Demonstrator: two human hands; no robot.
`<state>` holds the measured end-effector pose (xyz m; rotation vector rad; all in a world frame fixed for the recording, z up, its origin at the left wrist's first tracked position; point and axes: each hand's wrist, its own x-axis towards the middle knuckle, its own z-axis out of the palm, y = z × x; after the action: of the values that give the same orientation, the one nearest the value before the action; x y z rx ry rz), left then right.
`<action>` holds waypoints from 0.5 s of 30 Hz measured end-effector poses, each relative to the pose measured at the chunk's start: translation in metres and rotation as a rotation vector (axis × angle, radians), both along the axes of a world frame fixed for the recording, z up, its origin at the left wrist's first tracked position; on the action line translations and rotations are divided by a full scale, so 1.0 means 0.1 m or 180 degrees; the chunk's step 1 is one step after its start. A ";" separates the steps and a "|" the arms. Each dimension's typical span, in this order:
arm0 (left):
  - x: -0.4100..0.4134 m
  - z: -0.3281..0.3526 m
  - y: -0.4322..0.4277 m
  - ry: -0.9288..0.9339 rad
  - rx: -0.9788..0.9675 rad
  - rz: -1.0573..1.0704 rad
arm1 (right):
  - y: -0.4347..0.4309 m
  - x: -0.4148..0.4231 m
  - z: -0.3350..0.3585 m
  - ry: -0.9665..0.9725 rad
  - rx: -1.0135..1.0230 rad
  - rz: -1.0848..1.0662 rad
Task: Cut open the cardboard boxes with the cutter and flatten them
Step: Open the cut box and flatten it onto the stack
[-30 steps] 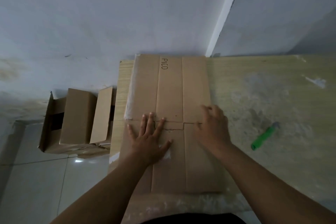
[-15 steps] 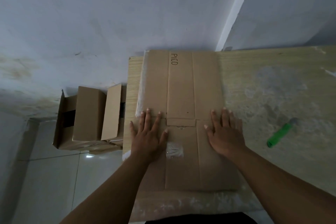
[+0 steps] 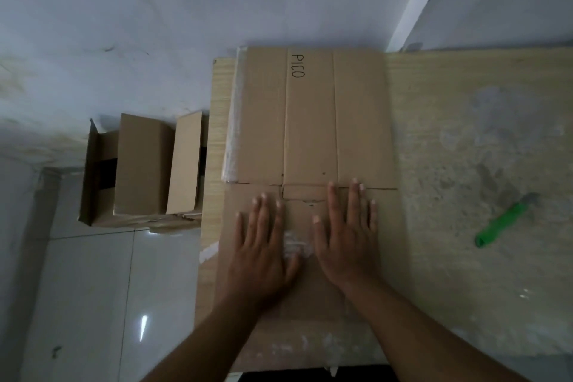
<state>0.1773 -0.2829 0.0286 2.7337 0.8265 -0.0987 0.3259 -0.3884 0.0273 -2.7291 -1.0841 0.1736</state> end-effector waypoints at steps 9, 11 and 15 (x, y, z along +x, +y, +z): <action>-0.08 -0.04 -0.09 -0.0211 -0.0107 -0.0164 | 1.00 0.88 0.04 0.0535 -0.0411 0.0212; -0.04 -0.03 0.09 -0.0324 -0.0254 -0.0300 | 0.91 0.98 0.01 0.0315 -0.0415 0.0835; 0.39 -0.07 0.76 -0.0230 -0.0193 -0.0230 | 0.89 1.20 0.01 0.0222 -0.0490 0.0815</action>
<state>0.2161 -0.2070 0.0211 2.6932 0.6940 -0.0389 0.4455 -0.2994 0.0287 -2.6805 -1.4527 0.4031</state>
